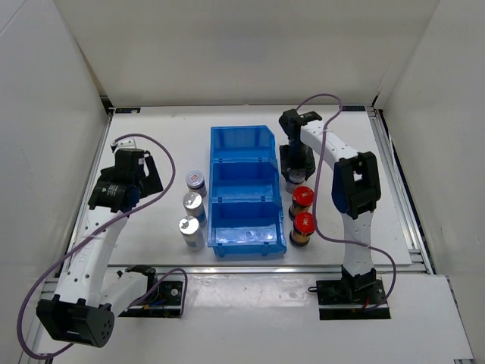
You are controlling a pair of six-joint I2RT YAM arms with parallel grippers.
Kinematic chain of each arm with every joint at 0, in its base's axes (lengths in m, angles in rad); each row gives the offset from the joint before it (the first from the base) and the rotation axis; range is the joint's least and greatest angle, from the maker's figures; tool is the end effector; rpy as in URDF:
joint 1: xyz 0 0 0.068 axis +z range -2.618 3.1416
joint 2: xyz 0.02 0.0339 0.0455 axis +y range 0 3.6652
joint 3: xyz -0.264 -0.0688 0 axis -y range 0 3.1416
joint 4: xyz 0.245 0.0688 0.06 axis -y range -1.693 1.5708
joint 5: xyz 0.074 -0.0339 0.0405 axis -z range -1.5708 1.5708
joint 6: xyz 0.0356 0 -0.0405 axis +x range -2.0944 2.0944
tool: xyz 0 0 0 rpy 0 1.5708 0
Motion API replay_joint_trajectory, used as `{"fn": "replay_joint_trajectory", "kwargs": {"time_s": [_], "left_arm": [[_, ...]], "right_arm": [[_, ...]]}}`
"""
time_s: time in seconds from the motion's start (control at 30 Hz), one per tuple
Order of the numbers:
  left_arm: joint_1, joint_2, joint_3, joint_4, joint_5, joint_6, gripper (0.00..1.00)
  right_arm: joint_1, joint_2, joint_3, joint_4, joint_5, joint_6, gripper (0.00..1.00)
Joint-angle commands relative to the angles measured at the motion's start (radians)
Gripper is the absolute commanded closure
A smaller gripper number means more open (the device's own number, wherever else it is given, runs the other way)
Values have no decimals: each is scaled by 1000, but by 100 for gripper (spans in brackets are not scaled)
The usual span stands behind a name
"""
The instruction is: Organize the condiment bottles
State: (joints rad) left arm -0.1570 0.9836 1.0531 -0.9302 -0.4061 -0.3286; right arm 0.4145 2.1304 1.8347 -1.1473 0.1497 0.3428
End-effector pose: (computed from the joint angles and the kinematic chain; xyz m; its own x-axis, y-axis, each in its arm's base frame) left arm 0.1835 -0.0148 0.3292 -0.6732 -0.1936 -0.7137 -0.3465 0.9352 0.0731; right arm 0.3920 0.1667 0.2149 -0.9830 -0.0694 -0.1698 -0.0535 0.9939 -0.0965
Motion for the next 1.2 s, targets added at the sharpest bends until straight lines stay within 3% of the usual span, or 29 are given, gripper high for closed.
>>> {"fn": "replay_joint_trajectory", "kwargs": {"time_s": [0.0, 0.07, 0.13, 0.17, 0.37, 0.57, 0.9, 1.17], "left_arm": [[-3, 3, -19, 33, 9, 17, 0], [-3, 3, -19, 33, 9, 17, 0], [-3, 13, -19, 33, -2, 26, 0], [-3, 13, -19, 33, -11, 26, 0], [32, 32, -1, 11, 15, 26, 0], [47, 44, 18, -7, 30, 17, 0], [68, 69, 18, -7, 102, 45, 0], [68, 69, -36, 22, 155, 45, 0]], "right_arm": [[-6, 16, 69, -28, 45, -5, 43], [-6, 16, 103, -54, 71, -5, 58], [-6, 16, 173, -67, 80, -5, 64], [-6, 16, 207, -98, 97, 7, 74], [-6, -15, 502, -141, 133, 38, 93], [15, 124, 842, -143, -10, -57, 97], [110, 253, 913, -161, -76, -48, 97], [110, 309, 913, -161, -59, -16, 96]]}}
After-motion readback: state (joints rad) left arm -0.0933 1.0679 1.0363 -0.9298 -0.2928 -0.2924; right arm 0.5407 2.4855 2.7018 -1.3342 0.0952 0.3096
